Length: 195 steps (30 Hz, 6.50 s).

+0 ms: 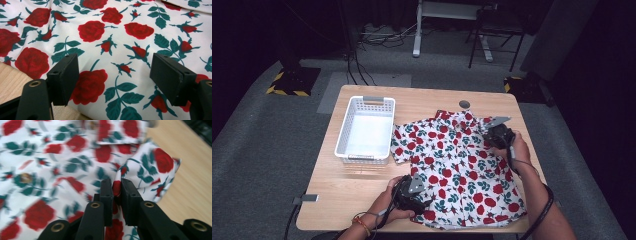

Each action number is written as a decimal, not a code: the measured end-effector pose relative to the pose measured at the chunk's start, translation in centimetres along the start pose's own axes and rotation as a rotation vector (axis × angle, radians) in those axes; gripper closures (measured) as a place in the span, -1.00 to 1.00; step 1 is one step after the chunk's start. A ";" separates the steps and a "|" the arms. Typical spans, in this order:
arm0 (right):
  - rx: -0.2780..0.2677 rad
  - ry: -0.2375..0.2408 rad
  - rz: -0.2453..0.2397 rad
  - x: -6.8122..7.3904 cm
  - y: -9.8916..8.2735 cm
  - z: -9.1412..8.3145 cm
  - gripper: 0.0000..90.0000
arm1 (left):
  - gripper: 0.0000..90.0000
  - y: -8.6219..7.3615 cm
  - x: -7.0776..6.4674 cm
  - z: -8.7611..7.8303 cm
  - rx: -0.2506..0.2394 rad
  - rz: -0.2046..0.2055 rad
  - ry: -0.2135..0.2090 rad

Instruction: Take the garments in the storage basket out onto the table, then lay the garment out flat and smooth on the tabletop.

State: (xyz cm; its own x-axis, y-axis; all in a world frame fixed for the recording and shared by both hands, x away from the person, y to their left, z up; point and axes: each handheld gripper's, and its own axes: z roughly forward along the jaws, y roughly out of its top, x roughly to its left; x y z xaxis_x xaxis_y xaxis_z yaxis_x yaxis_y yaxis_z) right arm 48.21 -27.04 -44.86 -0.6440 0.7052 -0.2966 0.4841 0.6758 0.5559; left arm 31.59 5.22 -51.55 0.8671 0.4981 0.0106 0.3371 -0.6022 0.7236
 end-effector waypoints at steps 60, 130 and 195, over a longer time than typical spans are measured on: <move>0.039 -0.169 0.471 -9.5 -9.7 -0.5 0.72 | -0.48 0.0 0.0 0.0 0.001 0.002 -0.004; -0.019 -0.072 0.548 -14.0 -11.1 3.1 0.32 | -0.48 -0.4 -0.1 -0.4 0.003 0.010 -0.014; -0.077 0.143 0.070 2.0 -2.3 0.3 0.24 | -0.49 -0.2 -0.1 -0.2 0.002 0.009 -0.017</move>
State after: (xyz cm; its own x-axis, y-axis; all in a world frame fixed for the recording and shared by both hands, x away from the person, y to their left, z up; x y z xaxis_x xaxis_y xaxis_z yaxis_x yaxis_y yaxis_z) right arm 45.97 -27.08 -46.95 -0.6907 0.7085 -0.1449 0.4875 0.6042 0.6304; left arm 31.33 5.39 -51.56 0.8764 0.4816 0.0055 0.3297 -0.6083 0.7220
